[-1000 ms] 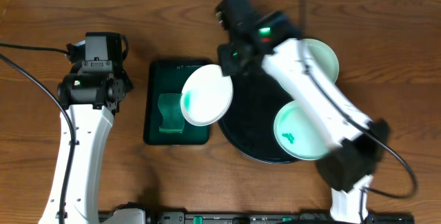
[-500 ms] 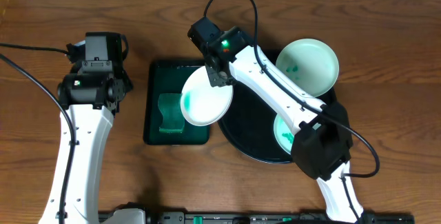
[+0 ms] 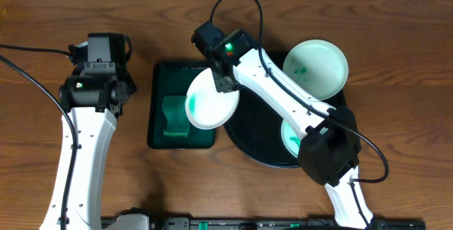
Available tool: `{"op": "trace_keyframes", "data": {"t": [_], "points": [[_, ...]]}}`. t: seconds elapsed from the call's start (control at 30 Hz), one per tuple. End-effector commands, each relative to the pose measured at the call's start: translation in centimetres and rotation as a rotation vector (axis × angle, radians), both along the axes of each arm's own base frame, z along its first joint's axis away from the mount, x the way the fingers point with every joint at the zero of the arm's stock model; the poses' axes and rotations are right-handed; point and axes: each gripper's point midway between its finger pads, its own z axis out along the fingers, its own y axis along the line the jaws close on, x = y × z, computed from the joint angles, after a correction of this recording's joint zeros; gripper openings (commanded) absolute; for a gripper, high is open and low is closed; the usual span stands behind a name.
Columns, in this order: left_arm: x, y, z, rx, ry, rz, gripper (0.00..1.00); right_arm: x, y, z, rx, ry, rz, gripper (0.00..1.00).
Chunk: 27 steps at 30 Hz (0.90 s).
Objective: Clean dirty plates on tray and stack at the side
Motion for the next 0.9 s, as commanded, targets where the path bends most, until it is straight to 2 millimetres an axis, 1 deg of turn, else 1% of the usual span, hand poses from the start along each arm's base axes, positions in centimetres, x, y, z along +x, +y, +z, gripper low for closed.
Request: {"op": "trace_keyframes", "data": {"t": [0.0, 0.23, 0.3, 0.37, 0.43, 0.57, 0.73, 0.87], "points": [[-0.3, 0.5, 0.7, 0.026, -0.006, 0.004, 0.80, -0.7, 0.0, -1.4, -0.034, 0.015, -0.013, 0.19], [-0.3, 0.5, 0.7, 0.026, -0.006, 0.004, 0.80, -1.3, -0.8, -2.6, -0.065, 0.046, -0.016, 0.20], [-0.3, 0.5, 0.7, 0.026, -0.006, 0.004, 0.80, -1.1, -1.0, -2.6, -0.064, 0.046, -0.022, 0.13], [-0.3, 0.5, 0.7, 0.026, -0.006, 0.004, 0.80, -0.7, -1.0, -2.5, -0.056, 0.036, -0.028, 0.01], [-0.3, 0.5, 0.7, 0.026, -0.006, 0.004, 0.80, -0.3, -1.0, -2.0, -0.048, 0.022, -0.034, 0.01], [-0.3, 0.5, 0.7, 0.026, -0.006, 0.004, 0.80, 1.0, -0.7, 0.0, -0.022, -0.027, -0.034, 0.01], [-0.3, 0.5, 0.7, 0.026, -0.006, 0.004, 0.80, 2.7, -1.2, 4.0, -0.040, -0.138, -0.053, 0.01], [-0.3, 0.5, 0.7, 0.026, -0.006, 0.004, 0.80, 3.7, -1.1, 7.0, -0.042, -0.222, -0.038, 0.01]]}}
